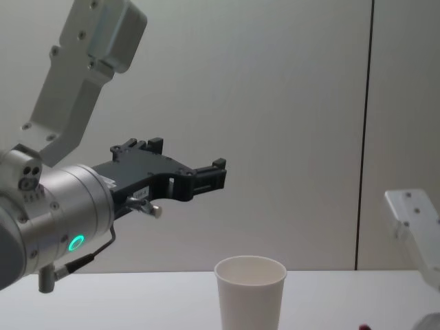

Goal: Place the pen into the pen holder.

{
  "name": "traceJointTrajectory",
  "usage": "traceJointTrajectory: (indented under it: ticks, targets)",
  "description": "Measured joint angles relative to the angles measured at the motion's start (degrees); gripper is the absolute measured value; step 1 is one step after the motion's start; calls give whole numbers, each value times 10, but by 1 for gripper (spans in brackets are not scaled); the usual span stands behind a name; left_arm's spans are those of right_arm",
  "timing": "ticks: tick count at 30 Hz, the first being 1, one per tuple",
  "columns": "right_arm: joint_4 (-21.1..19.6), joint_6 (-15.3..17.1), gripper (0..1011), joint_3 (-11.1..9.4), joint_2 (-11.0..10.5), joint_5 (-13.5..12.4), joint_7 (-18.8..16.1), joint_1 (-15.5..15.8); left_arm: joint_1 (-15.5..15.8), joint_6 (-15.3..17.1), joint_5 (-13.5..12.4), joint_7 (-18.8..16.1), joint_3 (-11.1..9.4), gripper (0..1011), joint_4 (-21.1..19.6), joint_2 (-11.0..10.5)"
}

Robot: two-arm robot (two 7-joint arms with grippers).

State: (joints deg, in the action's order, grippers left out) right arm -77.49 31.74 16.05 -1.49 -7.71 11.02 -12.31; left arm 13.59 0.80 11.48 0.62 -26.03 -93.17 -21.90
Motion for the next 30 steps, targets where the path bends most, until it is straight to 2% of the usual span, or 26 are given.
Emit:
traceJointTrajectory:
  ticks: [13, 19, 21, 24, 29, 30]
  targets:
    - [-51, -64, 185, 0, -9, 19, -16, 20, 0, 0, 0, 0, 0, 1004, 0, 0]
    - [-71, -104, 185, -1, -13, 28, -28, 28, 0, 0, 0, 0, 0, 1004, 0, 0]
    - [-80, -128, 185, -2, -16, 31, -36, 31, 0, 0, 0, 0, 0, 1004, 0, 0]
    - [-83, -139, 185, -3, -17, 33, -40, 32, 0, 0, 0, 0, 0, 1004, 0, 0]
    - [-90, -192, 185, -5, -22, 38, -61, 33, 0, 0, 0, 0, 0, 1004, 0, 0]
    - [-90, -192, 185, -5, -22, 38, -61, 33, 0, 0, 0, 0, 0, 1004, 0, 0]
